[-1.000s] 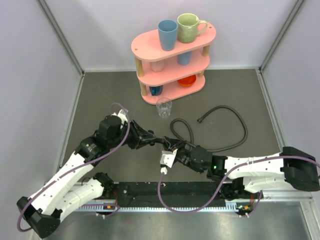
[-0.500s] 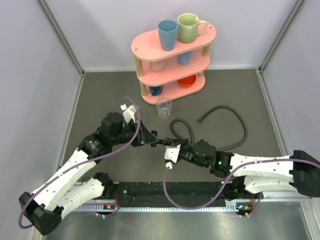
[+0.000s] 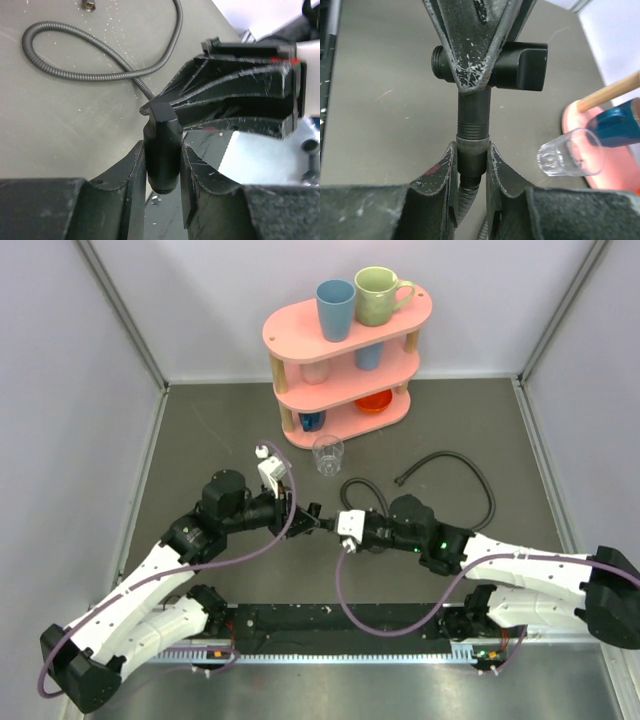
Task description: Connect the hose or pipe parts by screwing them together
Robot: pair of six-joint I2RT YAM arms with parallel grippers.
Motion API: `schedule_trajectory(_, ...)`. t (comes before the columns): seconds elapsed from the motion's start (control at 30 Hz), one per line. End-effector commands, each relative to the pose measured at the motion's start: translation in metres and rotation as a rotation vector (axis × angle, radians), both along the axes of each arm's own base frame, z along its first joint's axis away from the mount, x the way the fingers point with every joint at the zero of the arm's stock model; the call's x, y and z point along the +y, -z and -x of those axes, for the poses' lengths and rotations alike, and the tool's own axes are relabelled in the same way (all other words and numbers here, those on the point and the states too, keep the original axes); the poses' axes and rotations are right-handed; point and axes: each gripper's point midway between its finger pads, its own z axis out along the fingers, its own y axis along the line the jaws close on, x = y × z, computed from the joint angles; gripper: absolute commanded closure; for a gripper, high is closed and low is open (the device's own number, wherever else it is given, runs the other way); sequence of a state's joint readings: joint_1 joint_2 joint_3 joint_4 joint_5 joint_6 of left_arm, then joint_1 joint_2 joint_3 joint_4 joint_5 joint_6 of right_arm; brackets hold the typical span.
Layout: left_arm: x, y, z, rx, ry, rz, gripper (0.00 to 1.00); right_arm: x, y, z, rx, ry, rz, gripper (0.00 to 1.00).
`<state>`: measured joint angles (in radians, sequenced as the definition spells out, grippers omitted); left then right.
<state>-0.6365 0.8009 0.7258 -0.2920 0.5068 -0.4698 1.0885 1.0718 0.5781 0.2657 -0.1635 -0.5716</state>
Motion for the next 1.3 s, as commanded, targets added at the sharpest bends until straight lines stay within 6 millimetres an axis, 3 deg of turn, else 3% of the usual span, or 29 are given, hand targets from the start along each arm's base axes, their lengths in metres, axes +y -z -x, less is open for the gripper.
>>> schedule_trajectory(0.0, -0.017, -0.011, 0.001, -0.280, 0.190, 0.017, 1.00, 0.025, -0.068, 0.020, 0.064, -0.230, -0.178, 1.00)
schedule_trajectory(0.4, -0.032, 0.016, 0.014, -0.630, 0.443, -0.092, 1.00, 0.022, -0.046, 0.030, 0.372, -0.424, -0.055, 1.00)
schedule_trajectory(0.67, -0.033, 0.029, 0.016, -0.663, 0.507, -0.122, 1.00, 0.019, -0.042, 0.019, 0.510, -0.380, -0.050, 1.00)
schedule_trajectory(0.77, -0.031, 0.025, 0.009, -0.615, 0.433, -0.132, 1.00, 0.013, -0.036, 0.004, 0.487, -0.261, -0.055, 0.92)
schedule_trajectory(0.83, -0.030, 0.012, 0.005, -0.552, 0.355, -0.106, 1.00, 0.005, -0.034, -0.002, 0.465, -0.183, -0.076, 0.71)
schedule_trajectory(0.97, -0.017, -0.012, -0.021, -0.383, 0.038, -0.064, 1.00, -0.011, -0.038, 0.003, 0.439, -0.132, -0.125, 0.55)
schedule_trajectory(1.0, -0.017, -0.016, -0.019, -0.316, 0.002, -0.027, 1.00, -0.014, -0.038, 0.004, 0.438, -0.117, -0.132, 0.49)
schedule_trajectory(1.13, -0.009, -0.035, -0.020, -0.121, -0.164, 0.083, 1.00, -0.027, -0.037, 0.006, 0.382, -0.054, -0.177, 0.45)
schedule_trajectory(1.17, -0.008, -0.039, -0.020, -0.033, -0.218, 0.125, 1.00, -0.029, -0.041, -0.004, 0.329, 0.010, -0.200, 0.42)
schedule_trajectory(1.2, -0.006, -0.040, -0.020, 0.023, -0.249, 0.142, 1.00, -0.027, -0.031, 0.003, 0.276, 0.001, -0.178, 0.40)
schedule_trajectory(1.27, -0.008, -0.045, -0.016, 0.158, -0.294, 0.206, 1.00, -0.030, -0.046, -0.004, 0.140, 0.074, -0.232, 0.37)
